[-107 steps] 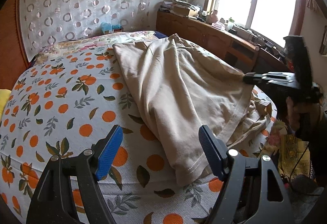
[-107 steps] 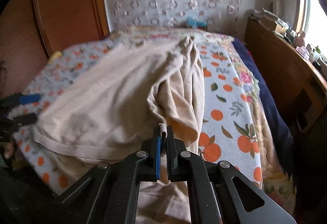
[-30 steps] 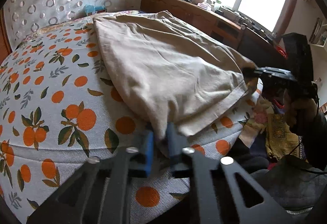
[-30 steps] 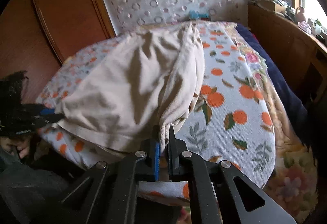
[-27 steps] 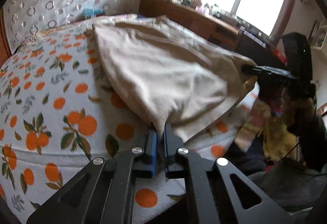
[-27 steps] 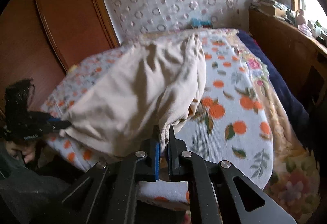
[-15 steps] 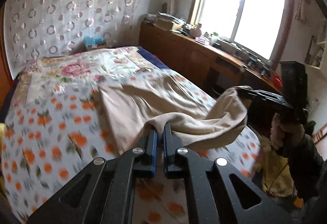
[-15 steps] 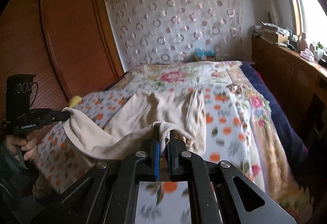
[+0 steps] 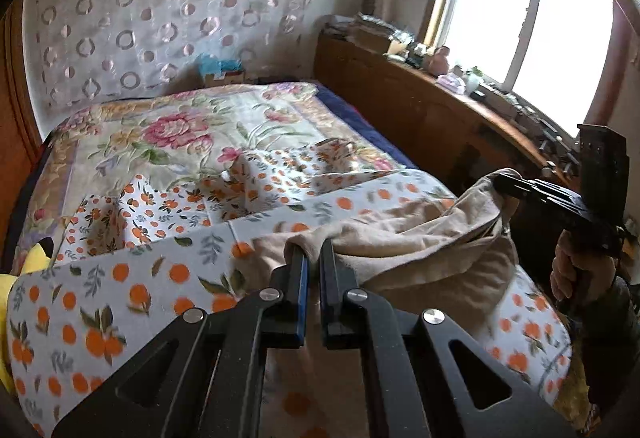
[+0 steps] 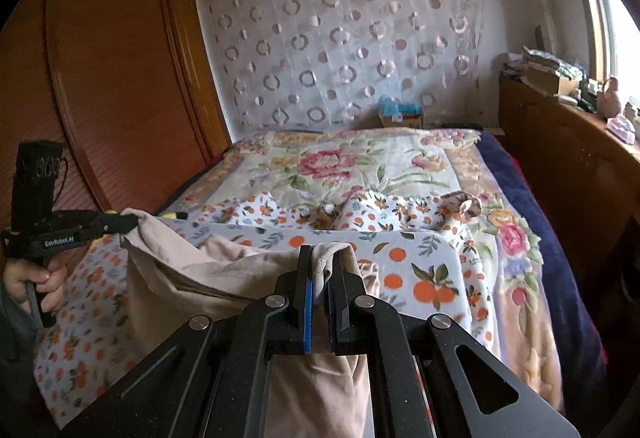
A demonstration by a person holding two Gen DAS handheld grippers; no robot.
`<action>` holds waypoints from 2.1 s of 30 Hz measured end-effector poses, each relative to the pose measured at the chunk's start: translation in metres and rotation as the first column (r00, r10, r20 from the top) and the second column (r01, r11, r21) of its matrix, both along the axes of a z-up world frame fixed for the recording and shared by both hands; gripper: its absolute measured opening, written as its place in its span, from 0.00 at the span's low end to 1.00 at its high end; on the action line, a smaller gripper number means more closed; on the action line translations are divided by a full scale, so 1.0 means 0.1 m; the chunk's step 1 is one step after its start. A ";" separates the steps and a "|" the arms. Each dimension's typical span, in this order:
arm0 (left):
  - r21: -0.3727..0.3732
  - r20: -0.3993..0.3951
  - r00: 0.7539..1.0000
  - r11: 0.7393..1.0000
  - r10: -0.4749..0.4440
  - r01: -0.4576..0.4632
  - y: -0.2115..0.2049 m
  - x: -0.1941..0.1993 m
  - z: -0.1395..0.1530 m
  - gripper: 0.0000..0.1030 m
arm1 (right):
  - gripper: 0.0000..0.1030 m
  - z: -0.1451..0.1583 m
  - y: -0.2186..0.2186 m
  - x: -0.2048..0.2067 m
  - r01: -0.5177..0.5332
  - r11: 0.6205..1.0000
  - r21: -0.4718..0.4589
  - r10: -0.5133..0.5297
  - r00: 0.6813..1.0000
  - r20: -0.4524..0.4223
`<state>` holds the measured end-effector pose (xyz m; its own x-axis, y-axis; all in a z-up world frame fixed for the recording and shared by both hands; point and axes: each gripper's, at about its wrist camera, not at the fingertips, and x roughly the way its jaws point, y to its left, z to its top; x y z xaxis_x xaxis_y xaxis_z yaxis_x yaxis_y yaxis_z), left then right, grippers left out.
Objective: Fold small clothes
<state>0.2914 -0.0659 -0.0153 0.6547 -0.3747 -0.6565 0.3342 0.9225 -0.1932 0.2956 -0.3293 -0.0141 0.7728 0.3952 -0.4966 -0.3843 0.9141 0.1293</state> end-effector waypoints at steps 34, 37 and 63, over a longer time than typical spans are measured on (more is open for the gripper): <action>0.147 -0.148 0.986 0.984 -0.074 0.096 -0.15 0.18 -0.63 0.64 | 0.48 0.08 0.40 0.19 -0.061 0.963 -0.264 0.017 0.986 -0.164; 0.157 -0.154 0.986 0.983 -0.071 0.095 -0.17 0.27 -0.66 0.64 | 0.48 0.16 0.42 0.38 -0.068 0.967 -0.247 0.031 0.988 -0.150; 0.103 -0.140 0.990 0.994 0.036 -0.022 0.04 0.45 -0.63 0.64 | 0.61 0.15 0.08 0.57 0.021 0.991 -0.134 -0.053 0.970 -0.238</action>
<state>0.3363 -0.0615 -0.0778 0.5625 -0.2838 -0.7766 0.2829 0.9486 -0.1417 0.3531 -0.3217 0.0014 0.6370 0.2885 -0.7149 -0.3224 0.9420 0.0930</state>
